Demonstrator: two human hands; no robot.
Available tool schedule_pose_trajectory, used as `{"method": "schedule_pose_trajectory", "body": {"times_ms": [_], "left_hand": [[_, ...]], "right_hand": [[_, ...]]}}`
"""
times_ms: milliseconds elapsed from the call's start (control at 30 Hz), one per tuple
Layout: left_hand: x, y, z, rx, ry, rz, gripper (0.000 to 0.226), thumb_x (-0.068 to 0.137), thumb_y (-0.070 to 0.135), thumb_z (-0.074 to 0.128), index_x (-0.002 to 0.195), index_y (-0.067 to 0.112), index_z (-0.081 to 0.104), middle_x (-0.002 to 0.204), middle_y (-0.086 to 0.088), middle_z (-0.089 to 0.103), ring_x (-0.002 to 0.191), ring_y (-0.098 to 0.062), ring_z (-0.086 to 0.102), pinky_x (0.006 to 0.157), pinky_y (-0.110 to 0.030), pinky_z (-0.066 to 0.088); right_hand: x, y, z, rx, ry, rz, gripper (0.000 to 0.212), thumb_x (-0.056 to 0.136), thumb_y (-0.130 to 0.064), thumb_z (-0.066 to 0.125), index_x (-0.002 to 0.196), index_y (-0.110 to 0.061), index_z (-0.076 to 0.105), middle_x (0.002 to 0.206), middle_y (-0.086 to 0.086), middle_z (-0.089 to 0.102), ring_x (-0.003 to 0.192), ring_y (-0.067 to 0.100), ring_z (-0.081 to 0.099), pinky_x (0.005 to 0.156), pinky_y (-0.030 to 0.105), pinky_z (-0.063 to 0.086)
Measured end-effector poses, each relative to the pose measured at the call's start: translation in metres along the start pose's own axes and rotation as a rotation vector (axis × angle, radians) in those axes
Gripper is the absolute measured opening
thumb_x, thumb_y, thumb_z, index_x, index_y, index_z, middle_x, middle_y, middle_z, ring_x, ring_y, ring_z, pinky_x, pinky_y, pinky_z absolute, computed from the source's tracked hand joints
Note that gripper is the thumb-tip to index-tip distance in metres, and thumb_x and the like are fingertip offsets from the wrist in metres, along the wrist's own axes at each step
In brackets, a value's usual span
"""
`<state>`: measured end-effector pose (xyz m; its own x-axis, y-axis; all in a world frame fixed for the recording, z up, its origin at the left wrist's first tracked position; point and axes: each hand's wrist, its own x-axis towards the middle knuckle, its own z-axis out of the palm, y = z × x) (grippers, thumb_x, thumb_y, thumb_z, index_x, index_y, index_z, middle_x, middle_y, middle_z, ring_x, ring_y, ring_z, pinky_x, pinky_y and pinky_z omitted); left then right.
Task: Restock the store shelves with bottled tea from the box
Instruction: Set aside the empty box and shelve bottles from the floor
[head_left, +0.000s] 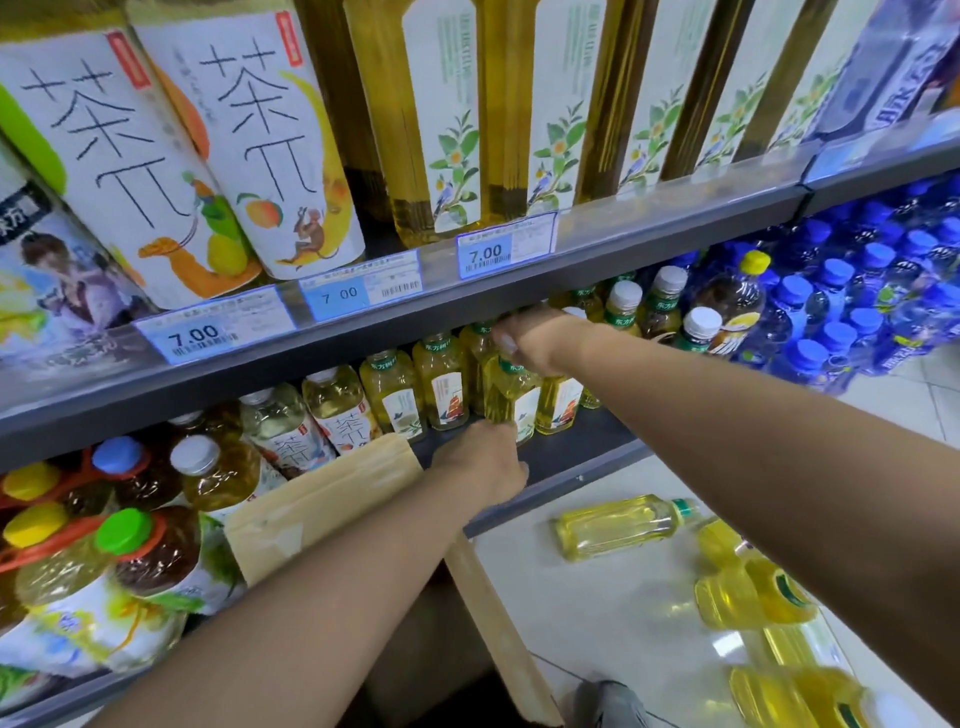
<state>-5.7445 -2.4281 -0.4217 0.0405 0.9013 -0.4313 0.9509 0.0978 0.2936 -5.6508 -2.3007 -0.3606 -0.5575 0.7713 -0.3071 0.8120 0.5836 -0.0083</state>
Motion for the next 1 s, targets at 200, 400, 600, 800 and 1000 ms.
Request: {"method": "schedule_pose_trajectory", "body": {"times_ms": [200,400,600,800,1000], "left_hand": [[0.009,0.020,-0.007,0.207,-0.217,0.061,0.036,0.091,0.033,0.058,0.122,0.014,0.062,0.118,-0.008,0.064,0.102,-0.028,0.062,0.085,-0.039,0.056],[0.004,0.086,-0.004,0.305,-0.210,0.137,0.015,0.089,0.024,0.056,0.086,0.009,0.057,0.086,-0.007,0.054,0.087,-0.029,0.056,0.073,-0.037,0.049],[-0.008,0.158,0.061,0.278,-0.122,0.215,0.035,0.092,0.026,0.055,0.125,0.016,0.064,0.127,-0.010,0.065,0.116,-0.033,0.063,0.086,-0.041,0.052],[-0.043,0.216,0.111,0.105,-0.121,0.357,0.036,0.092,0.031,0.054,0.128,0.025,0.058,0.127,-0.006,0.063,0.117,-0.032,0.060,0.086,-0.038,0.053],[-0.059,0.265,0.145,0.145,-0.143,0.471,0.043,0.094,0.037,0.057,0.136,0.032,0.052,0.141,-0.001,0.051,0.128,-0.029,0.052,0.093,-0.041,0.050]], "right_hand": [[-0.023,0.019,0.002,0.108,0.114,0.020,0.044,0.096,-0.029,0.059,0.137,-0.016,0.050,0.128,0.014,0.058,0.114,0.033,0.057,0.095,0.037,0.046],[-0.096,0.080,0.036,0.199,0.187,0.106,0.034,0.095,-0.033,0.057,0.121,-0.013,0.058,0.112,0.017,0.059,0.099,0.036,0.060,0.085,0.043,0.052],[-0.204,0.151,0.101,0.260,0.102,0.280,0.025,0.091,-0.032,0.060,0.103,-0.013,0.069,0.110,0.012,0.066,0.105,0.034,0.061,0.086,0.038,0.050],[-0.307,0.170,0.145,0.386,-0.148,0.451,0.043,0.093,-0.044,0.060,0.126,-0.015,0.062,0.122,0.010,0.063,0.119,0.028,0.054,0.097,0.031,0.040],[-0.384,0.161,0.196,0.514,-0.253,0.517,0.045,0.089,-0.047,0.063,0.127,-0.022,0.061,0.117,0.006,0.065,0.114,0.024,0.057,0.092,0.029,0.043]]}}
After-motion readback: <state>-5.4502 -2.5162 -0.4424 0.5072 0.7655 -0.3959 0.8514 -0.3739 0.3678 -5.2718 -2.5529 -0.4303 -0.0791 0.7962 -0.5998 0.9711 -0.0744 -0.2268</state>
